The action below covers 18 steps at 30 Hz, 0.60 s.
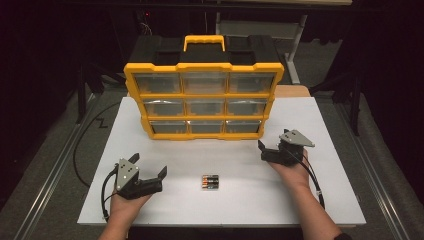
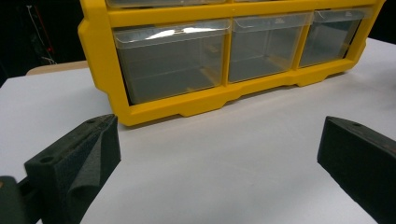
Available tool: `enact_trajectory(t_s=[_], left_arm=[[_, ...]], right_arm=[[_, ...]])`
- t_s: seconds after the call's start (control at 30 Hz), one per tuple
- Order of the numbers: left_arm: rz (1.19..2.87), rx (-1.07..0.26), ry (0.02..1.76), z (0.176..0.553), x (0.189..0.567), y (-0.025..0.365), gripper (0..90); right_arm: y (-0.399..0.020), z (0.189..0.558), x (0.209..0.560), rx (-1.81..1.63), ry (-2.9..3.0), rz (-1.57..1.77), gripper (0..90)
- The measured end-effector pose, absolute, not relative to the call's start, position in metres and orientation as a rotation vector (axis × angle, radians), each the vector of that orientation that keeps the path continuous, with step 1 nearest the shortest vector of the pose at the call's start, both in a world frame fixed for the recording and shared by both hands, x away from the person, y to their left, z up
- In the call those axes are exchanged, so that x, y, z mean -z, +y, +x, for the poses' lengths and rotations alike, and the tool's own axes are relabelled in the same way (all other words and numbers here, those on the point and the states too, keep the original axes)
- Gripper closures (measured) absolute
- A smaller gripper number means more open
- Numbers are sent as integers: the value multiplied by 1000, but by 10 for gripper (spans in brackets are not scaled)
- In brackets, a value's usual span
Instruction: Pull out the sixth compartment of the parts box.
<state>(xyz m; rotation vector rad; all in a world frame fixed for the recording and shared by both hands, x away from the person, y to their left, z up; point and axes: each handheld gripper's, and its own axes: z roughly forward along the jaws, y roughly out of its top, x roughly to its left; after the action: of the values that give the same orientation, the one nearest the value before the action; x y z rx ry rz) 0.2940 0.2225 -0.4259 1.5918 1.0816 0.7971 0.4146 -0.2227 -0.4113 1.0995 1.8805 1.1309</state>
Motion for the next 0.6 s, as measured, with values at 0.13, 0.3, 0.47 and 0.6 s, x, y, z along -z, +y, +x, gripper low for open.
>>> enact_trajectory(t_s=[0.13,0.3,0.47,0.6], left_arm=[[1595,-789,1067,294,425,222,4],[1603,-779,1048,292,424,221,4],[1586,-790,1034,291,421,223,4],[1584,-809,1034,290,420,223,4]], right_arm=[[-223,413,414,-1112,1896,1103,11],[-225,404,417,-1080,1906,1065,11],[-235,401,417,-1070,1894,1092,10],[-240,399,420,-1011,1882,1073,11]])
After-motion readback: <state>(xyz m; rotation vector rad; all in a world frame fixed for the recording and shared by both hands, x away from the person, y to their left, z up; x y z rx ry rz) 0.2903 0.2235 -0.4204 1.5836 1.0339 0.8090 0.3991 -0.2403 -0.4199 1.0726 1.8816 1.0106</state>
